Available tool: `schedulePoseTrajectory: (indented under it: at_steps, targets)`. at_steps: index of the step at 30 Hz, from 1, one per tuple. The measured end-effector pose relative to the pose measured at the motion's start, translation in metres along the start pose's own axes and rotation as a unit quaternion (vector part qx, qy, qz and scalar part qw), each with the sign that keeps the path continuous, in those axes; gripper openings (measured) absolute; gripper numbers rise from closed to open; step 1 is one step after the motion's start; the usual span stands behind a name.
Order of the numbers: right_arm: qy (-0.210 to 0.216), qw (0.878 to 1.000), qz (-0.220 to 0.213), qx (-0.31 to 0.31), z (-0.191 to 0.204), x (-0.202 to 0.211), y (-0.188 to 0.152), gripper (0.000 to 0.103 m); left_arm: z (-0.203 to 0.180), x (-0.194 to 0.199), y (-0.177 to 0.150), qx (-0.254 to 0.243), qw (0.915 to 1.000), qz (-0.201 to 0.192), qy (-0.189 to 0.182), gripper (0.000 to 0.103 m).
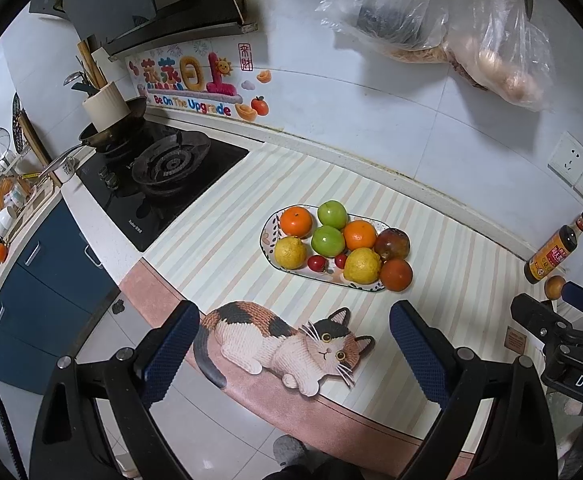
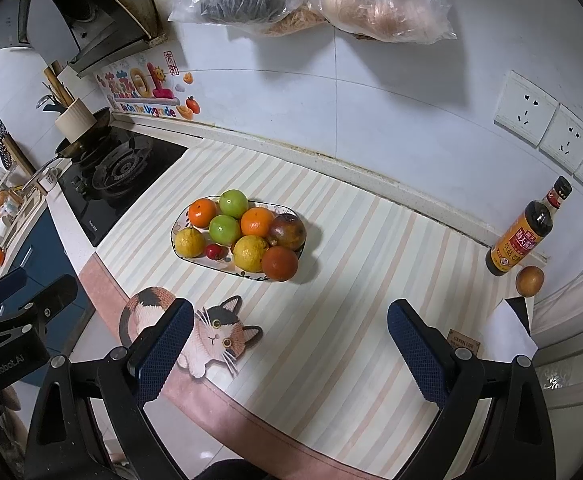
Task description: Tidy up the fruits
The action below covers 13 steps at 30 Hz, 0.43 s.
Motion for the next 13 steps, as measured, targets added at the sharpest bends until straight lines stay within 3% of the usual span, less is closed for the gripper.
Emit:
schedulePoseTrajectory:
  at_steps: [13]
  targets:
    - [0.000,1.000,-0.001,-0.001,0.0010,0.0013,-0.0017,0.100,-0.0022,0.0034,0.0018,-0.004,1.0000,-0.004,-0.004,0.097]
Point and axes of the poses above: each gripper's, at about its wrist camera, not at the fingertips, and x roughly against the way its jaws point, z to its left, y to its top, the point moved 3 cm from there along -x, roughly the way its jaws point, and after that the axes turned 4 degrees about y, right-handed, at the moved point
